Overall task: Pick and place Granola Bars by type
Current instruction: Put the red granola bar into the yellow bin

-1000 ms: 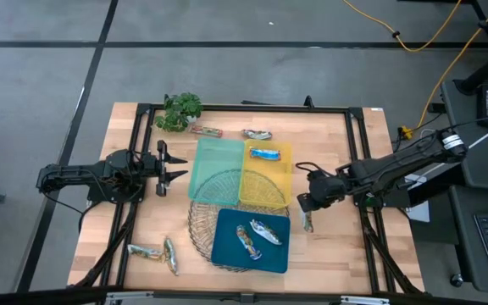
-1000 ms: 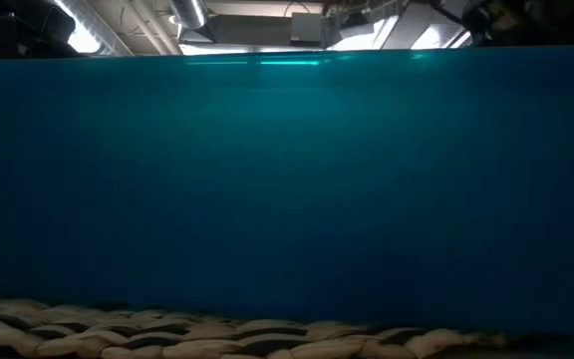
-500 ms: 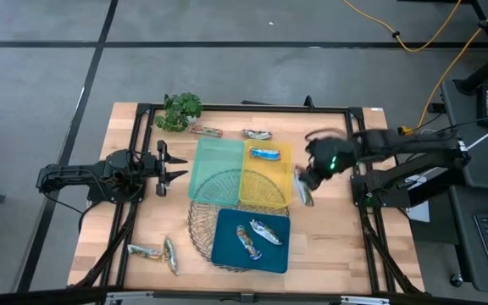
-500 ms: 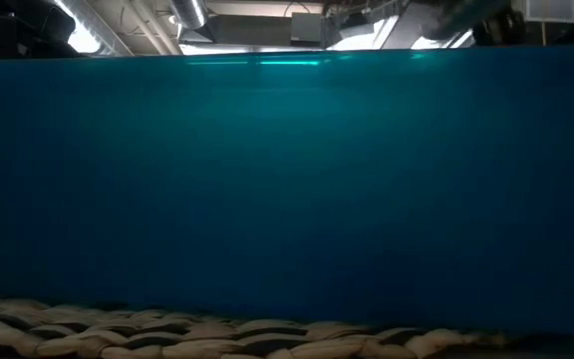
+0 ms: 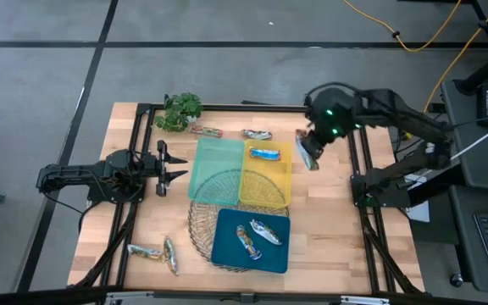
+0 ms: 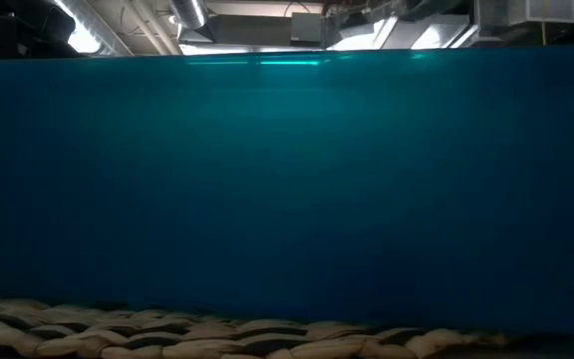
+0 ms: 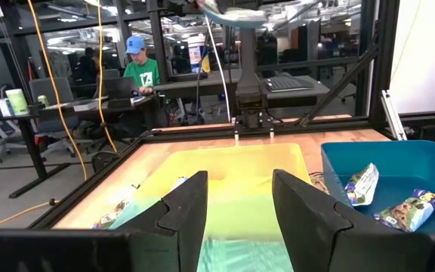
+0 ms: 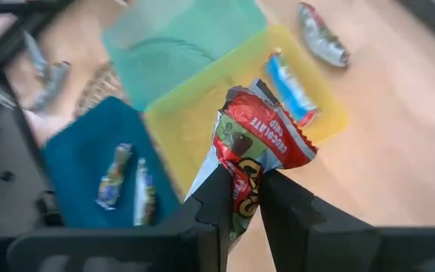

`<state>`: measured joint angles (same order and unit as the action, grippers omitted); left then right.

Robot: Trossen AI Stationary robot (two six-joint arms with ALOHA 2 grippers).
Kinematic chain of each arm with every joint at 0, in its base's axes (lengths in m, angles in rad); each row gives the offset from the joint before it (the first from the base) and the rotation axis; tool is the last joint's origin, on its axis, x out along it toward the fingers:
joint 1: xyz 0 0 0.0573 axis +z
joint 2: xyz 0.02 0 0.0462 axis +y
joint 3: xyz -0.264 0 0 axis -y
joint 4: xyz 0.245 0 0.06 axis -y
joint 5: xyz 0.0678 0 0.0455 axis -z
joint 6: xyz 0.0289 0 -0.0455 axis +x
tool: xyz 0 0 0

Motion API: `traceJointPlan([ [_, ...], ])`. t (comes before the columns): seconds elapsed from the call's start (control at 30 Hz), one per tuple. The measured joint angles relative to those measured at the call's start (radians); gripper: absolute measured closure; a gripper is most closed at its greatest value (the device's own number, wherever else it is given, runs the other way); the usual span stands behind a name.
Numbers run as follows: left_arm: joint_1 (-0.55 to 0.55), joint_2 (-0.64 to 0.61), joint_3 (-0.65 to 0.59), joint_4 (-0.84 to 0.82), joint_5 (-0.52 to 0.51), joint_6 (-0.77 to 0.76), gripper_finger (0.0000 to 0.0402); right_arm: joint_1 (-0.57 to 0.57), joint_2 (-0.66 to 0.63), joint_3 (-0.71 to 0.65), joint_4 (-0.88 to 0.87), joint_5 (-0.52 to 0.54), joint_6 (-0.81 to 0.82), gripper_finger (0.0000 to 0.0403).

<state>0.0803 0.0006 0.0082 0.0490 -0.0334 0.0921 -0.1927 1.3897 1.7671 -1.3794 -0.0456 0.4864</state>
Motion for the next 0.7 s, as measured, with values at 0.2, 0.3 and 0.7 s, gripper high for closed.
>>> traceJointPlan([
  [0.2,0.000,0.000,0.000,0.000,0.000,0.000,0.0258,-0.064,0.168,0.143,-0.043,-0.008,-0.164,0.0333],
  [0.3,0.000,0.000,0.000,0.000,0.000,0.000,0.0258,-0.083,0.233,0.197,-0.041,-0.038,-0.230,0.0333],
  [0.7,0.000,0.000,0.000,0.000,0.000,0.000,0.0258,-0.100,0.326,0.258,-0.038,-0.061,-0.324,0.0333],
])
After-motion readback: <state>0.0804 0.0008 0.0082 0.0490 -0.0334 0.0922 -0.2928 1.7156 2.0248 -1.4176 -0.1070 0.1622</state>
